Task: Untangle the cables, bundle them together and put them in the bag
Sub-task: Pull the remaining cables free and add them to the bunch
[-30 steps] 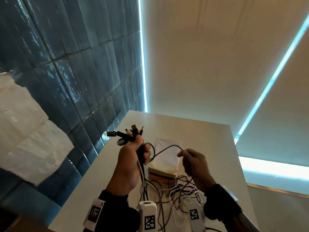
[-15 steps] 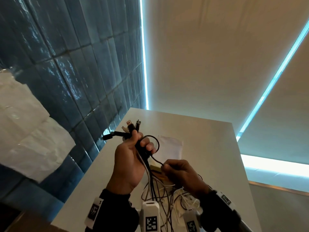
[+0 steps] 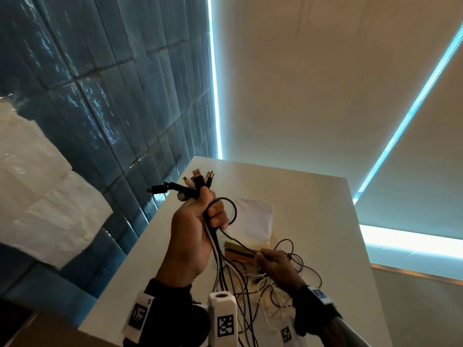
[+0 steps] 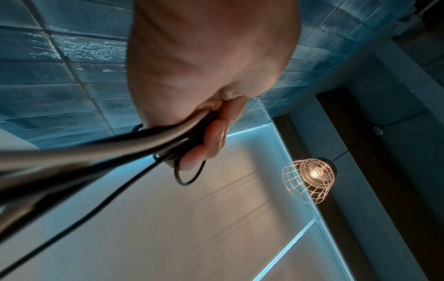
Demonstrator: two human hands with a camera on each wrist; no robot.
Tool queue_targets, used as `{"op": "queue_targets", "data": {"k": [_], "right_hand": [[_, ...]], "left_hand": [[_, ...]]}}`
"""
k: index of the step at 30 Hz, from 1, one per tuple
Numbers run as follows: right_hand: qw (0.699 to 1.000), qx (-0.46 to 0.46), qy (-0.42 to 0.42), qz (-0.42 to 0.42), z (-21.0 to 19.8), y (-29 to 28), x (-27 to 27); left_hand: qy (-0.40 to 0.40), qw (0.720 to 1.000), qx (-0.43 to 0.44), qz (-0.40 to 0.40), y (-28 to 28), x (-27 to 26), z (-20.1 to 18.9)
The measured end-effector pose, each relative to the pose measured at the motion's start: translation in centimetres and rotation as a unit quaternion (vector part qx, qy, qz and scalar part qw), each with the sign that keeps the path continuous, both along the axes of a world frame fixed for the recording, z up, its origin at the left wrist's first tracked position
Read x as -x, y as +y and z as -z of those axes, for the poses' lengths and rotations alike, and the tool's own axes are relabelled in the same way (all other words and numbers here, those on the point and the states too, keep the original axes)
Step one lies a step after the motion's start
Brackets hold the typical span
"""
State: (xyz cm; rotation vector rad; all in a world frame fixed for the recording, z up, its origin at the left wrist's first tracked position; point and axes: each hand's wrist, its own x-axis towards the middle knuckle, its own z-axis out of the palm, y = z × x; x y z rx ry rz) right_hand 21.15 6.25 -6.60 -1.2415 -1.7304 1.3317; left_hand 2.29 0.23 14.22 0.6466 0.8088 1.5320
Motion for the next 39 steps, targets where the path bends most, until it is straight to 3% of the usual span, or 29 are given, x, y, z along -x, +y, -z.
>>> {"op": "queue_targets", "data": {"k": [4,7,11,16,20,26,34,39], "right_hand": [[0.998,0.028,-0.028,0.043,1.1,0.5,-0.5],[0.992,0.056,-0.013,0.114,-1.3,1.0,-0.3],[0.975,0.066,0.133,0.163,-6.6,1.4,0.0],[0.963,-0.003,0.260,0.071,-12.7,0.1,1.5],[0.967,-0.041,0.246,-0.051,-14.9,-1.4,2.2],[0.975,0.034,0.182,-0.120,-12.7,-2.6,1.5],[0.982,0.102,0.138,-0.075,-7.8,-1.4,0.9],[0.992,0.080,0.083,-0.060,-5.4,-0.2,0.9]], "left_hand": [[0.013,1.000,0.002,-0.007,0.0,0.7,-0.2],[0.057,0.998,0.022,-0.022,0.2,0.9,-0.1],[0.074,0.995,0.059,-0.027,0.8,0.6,0.3],[0.095,0.989,0.108,-0.017,1.5,-1.0,1.7],[0.083,0.989,0.117,-0.035,1.8,-1.6,2.2],[-0.042,0.997,0.058,-0.014,1.6,-1.3,1.1],[-0.024,0.999,0.027,-0.009,1.5,-1.6,1.4],[0.024,0.999,0.025,-0.006,1.3,-1.7,1.4]]}}
